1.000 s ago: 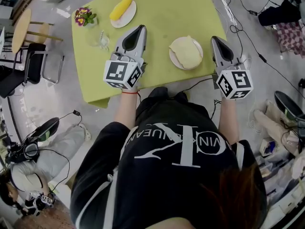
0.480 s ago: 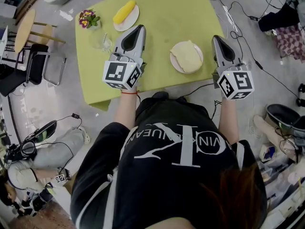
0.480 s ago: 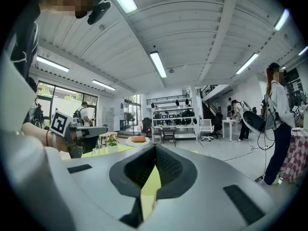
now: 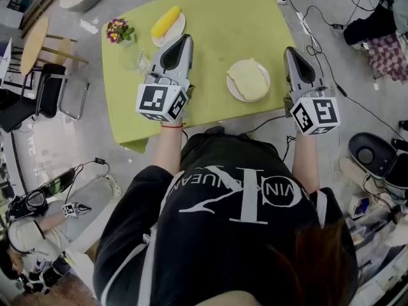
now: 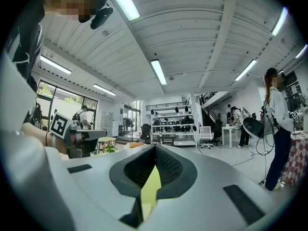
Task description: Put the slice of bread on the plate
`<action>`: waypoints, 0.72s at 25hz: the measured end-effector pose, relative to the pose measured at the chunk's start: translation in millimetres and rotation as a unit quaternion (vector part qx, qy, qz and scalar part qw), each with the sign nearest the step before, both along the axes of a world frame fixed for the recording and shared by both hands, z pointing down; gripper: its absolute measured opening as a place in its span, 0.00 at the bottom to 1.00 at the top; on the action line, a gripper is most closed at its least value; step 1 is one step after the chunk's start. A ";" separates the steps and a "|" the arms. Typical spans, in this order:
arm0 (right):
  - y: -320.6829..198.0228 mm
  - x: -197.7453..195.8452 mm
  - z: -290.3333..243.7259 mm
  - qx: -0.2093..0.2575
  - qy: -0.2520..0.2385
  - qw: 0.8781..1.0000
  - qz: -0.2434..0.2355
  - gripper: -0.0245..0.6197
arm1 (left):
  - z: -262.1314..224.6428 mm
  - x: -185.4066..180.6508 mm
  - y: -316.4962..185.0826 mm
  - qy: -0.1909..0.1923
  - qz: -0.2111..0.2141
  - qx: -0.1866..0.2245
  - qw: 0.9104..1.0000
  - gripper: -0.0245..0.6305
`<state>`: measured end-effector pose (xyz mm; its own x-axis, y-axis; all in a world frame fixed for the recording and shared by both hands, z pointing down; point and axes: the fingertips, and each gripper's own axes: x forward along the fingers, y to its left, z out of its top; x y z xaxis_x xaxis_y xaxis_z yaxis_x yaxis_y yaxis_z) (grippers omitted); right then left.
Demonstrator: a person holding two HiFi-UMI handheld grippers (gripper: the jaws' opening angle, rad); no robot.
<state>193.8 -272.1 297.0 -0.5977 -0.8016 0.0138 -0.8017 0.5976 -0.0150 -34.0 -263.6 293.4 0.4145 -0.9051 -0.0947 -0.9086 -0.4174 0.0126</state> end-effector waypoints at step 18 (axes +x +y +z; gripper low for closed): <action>4.1 6.4 1.1 0.007 -0.010 1.000 -0.004 0.04 | 3.7 2.5 6.1 -0.001 -0.007 -0.003 1.000 0.05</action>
